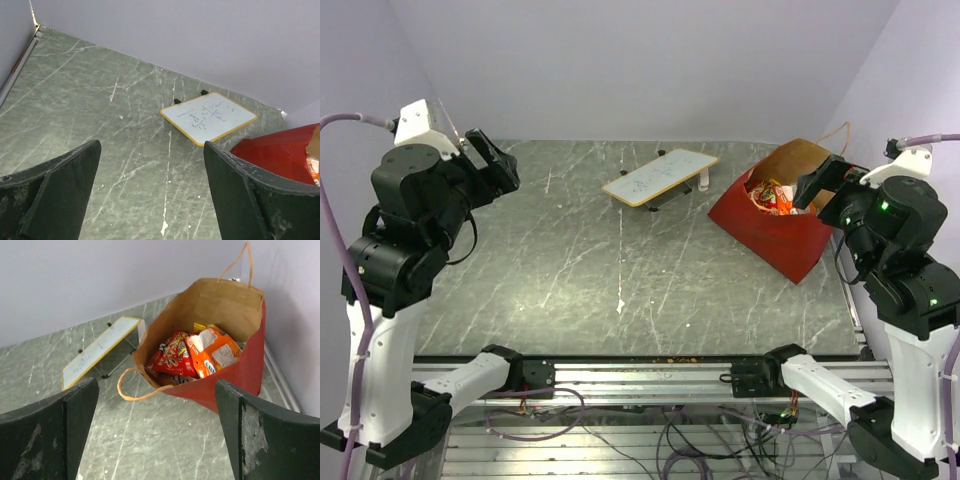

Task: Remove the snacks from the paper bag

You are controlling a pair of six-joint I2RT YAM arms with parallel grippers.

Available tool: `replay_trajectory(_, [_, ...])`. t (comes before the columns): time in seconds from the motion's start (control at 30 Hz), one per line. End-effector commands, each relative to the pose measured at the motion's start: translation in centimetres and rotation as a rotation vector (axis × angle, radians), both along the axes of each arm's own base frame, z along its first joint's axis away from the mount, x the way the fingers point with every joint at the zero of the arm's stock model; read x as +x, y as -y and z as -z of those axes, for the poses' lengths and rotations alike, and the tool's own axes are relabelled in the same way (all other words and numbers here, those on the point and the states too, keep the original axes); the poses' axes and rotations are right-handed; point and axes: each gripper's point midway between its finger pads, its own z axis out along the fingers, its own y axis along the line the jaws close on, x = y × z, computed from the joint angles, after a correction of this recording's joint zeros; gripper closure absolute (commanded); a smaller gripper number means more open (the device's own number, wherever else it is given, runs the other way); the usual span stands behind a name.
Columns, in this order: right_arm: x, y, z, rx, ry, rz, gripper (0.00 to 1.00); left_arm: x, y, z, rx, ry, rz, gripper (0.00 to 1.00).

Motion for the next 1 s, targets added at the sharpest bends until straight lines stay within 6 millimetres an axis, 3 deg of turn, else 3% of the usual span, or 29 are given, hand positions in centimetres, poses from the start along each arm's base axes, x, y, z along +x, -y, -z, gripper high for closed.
replay_trajectory(0.0, [-1.0,0.7,1.4,0.012,-0.058,0.028,0.00,-1.4,0.0,-1.4,-0.064,0.068,0.011,0.05])
replay_trajectory(0.53, [-2.8,1.4,5.5,-0.019,-0.224,0.042,0.00,-5.5,0.3,-4.1,-0.190,0.203,0.085,0.01])
replay_trajectory(0.83, [-2.0,0.8,7.2,-0.058,-0.321,0.004,0.00,-4.7,3.0,-2.6,-0.209,0.129,0.206,0.01])
replay_trajectory(0.97, [-0.5,0.5,7.9,-0.110,-0.348,-0.021,0.00,-3.6,5.2,-2.0,-0.238,0.115,0.300,0.03])
